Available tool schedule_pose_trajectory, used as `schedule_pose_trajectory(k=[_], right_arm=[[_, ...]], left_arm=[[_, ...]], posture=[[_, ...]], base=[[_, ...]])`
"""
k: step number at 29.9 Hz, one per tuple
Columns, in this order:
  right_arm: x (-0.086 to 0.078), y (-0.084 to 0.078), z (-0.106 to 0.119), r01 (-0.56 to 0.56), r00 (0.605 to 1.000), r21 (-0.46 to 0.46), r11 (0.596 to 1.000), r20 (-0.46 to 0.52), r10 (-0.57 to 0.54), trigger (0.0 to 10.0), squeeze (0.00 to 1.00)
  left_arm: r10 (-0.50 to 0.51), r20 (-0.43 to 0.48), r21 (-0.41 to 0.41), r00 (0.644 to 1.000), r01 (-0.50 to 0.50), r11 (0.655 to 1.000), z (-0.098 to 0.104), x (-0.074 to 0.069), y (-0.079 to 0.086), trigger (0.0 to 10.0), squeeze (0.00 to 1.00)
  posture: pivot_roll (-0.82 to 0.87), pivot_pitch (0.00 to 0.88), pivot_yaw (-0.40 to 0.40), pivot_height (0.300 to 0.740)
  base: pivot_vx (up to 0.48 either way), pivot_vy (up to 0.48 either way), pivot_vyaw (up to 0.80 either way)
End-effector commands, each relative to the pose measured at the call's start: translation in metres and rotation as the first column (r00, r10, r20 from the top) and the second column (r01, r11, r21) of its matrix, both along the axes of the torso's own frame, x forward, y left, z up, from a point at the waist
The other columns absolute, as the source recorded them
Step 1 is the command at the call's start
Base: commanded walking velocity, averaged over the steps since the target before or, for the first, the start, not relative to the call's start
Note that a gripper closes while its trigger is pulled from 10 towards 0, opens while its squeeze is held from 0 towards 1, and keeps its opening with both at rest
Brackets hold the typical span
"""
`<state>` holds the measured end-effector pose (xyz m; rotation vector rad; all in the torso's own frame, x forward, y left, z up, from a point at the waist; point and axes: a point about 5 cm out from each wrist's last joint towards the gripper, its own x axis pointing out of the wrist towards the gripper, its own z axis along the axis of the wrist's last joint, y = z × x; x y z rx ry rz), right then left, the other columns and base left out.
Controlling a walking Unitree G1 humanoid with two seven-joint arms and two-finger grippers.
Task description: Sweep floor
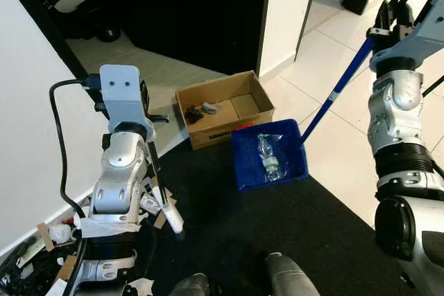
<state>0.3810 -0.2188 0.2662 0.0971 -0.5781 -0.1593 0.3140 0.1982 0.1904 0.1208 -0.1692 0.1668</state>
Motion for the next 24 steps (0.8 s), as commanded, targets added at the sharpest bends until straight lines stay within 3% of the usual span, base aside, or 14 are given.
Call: schedule_pose_trajectory(k=[1,5,24], right_arm=[[-0.0050,0.0008,0.0284,-0.003,0.993,0.011,1.000,0.116,0.001,10.0,0.00],[-0.0067,0.0013,0.0370,-0.008,0.989,0.022,1.000,0.147,0.005,10.0,0.00],[-0.0109,-0.0009,0.0384,-0.001,0.982,0.079,0.997,0.188,-0.014,10.0,0.00]], left_arm=[[0.002,0.062,-0.016,0.998,-0.001,1.000,0.0102,0.0008,-0.0021,10.0,0.00],[-0.002,0.062,-0.013,0.998,0.003,1.000,0.0106,0.0015,-0.0028,10.0,0.00],[-0.014,0.061,-0.012,0.998,0.015,1.000,0.0087,0.0016,-0.0044,10.0,0.00]], posture=[[0.03,0.078,-0.003,0.740],[0.03,0.075,0.001,0.740],[0.04,0.065,0.005,0.740]], base=[[0.480,0.000,0.00],[0.480,0.000,0.00],[0.480,0.000,0.00]])
